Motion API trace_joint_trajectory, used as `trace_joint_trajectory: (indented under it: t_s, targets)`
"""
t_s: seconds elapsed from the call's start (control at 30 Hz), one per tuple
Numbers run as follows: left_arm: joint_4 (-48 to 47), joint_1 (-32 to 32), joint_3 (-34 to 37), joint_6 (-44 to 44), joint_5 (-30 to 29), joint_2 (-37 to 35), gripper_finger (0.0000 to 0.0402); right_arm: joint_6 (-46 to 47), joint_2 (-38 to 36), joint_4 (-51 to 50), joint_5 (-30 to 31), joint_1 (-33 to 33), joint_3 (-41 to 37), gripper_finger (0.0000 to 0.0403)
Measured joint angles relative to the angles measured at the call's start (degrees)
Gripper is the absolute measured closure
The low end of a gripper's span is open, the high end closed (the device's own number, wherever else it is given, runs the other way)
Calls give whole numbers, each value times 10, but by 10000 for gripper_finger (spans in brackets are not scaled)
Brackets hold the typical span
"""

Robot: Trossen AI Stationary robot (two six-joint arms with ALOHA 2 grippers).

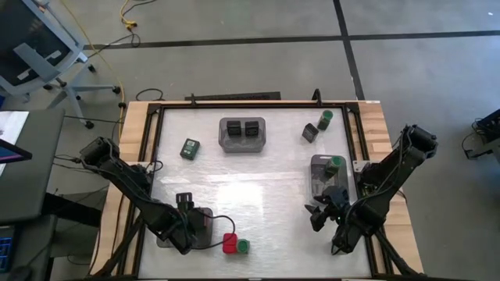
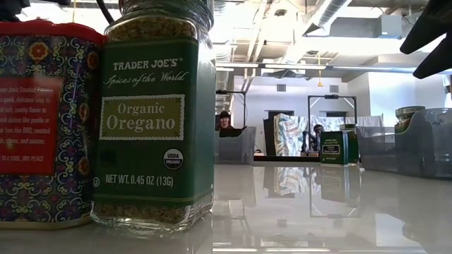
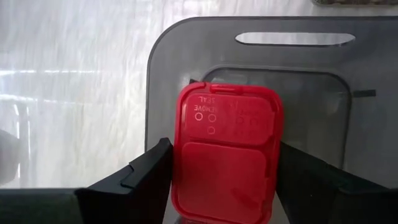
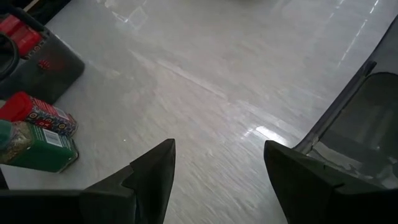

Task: Sort spices by type
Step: Put the right red seasoning can into the bottom black transparent bin, then put the left black seasoning can into the top black transparent bin

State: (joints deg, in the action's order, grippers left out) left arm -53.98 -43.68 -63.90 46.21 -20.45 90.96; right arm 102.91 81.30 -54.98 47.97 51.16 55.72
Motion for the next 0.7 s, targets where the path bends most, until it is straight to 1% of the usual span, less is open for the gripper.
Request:
trace_joint_trajectory:
  t_s: [0.23,0.4,0.57,0.7]
  targets:
    - [-7,0,0,6,3,-8,158,-1,0,3,0,0,0,132]
    - [-6,0,0,6,3,-36,158,-1,0,3,0,1,0,132]
    - [-7,0,0,6,3,-68,158,-27,0,18,0,1,0,132]
    - [-16,0,0,6,3,-97,159,-29,0,20,0,1,0,132]
